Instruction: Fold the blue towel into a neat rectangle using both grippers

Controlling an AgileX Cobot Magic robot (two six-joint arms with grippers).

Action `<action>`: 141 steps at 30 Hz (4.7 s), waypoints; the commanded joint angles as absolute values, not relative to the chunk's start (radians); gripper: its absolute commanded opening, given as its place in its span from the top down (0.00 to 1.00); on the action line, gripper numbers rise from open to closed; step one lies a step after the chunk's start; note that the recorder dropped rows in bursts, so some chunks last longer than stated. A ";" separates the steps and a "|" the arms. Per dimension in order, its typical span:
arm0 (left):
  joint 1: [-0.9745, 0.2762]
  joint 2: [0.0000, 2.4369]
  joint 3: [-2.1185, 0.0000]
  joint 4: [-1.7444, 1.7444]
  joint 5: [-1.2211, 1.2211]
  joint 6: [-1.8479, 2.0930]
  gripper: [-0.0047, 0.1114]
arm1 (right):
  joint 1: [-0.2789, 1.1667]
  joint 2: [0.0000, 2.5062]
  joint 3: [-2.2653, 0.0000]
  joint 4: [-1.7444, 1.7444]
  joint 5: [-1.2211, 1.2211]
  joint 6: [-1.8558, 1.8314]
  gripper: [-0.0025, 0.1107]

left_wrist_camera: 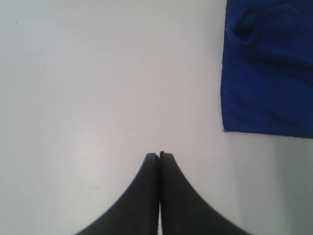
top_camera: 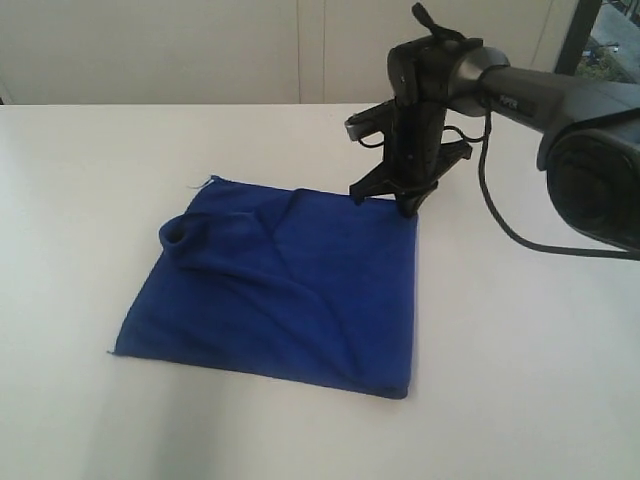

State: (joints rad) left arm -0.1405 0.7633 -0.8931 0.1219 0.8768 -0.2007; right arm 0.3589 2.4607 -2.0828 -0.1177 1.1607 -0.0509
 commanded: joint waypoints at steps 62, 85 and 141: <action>-0.142 0.756 -0.884 0.121 0.883 -0.206 0.96 | 0.389 2.426 -2.022 0.334 0.779 -0.270 0.98; -0.142 0.756 -0.884 0.121 0.883 -0.204 0.96 | 0.260 2.504 -2.025 0.067 0.793 -0.125 0.98; -0.142 0.756 -0.884 0.121 0.883 -0.204 0.96 | 0.572 2.444 -2.034 0.207 1.040 -0.074 0.98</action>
State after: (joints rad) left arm -0.1405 0.7633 -0.8931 0.1239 0.8768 -0.2007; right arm 0.5684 2.4295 -2.0375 0.2093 1.0340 -0.0919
